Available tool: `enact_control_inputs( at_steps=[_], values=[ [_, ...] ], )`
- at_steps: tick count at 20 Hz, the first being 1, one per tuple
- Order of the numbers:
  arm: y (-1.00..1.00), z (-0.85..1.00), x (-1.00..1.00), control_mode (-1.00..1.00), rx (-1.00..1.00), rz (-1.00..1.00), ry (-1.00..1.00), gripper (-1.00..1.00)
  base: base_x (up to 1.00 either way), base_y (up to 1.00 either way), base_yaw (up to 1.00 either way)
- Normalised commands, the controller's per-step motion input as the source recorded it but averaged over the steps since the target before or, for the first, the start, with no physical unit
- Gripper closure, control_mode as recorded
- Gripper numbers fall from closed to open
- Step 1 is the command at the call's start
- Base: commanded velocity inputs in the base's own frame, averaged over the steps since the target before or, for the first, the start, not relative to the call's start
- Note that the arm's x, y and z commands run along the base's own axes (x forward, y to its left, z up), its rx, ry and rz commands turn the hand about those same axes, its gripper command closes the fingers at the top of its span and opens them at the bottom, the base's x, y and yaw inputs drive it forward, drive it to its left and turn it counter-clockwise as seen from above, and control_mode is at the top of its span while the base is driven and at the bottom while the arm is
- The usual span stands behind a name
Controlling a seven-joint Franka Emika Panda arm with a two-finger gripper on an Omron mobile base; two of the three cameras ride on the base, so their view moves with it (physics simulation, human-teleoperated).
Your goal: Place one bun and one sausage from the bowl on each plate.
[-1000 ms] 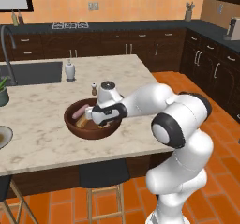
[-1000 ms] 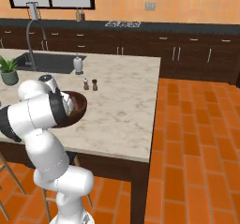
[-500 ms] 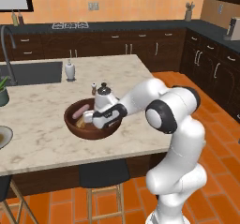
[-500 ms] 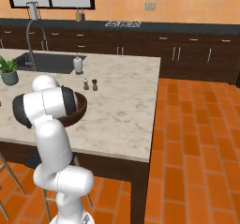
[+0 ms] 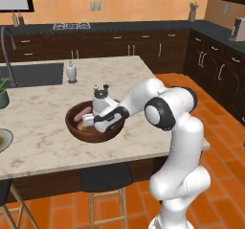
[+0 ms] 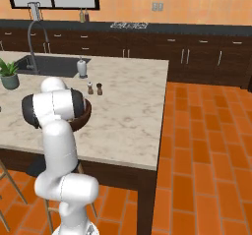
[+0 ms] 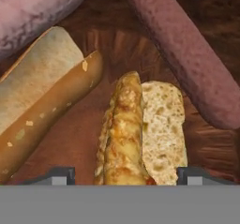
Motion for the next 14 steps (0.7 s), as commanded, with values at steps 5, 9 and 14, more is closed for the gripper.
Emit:
enact_control_inputs(
  at_steps=[5,9,14],
  values=[
    [0.00,0.02,0.02,-1.00,0.00,0.00,-0.03,1.00,0.00,0.00,0.00],
    [-0.10,0.42,-0.08,-1.00,0.00,0.00,-0.01,1.00,0.00,0.00,0.00],
    [-0.19,0.97,-0.58,-1.00,0.00,0.00,-0.03,1.00,0.00,0.00,0.00]
  ],
)
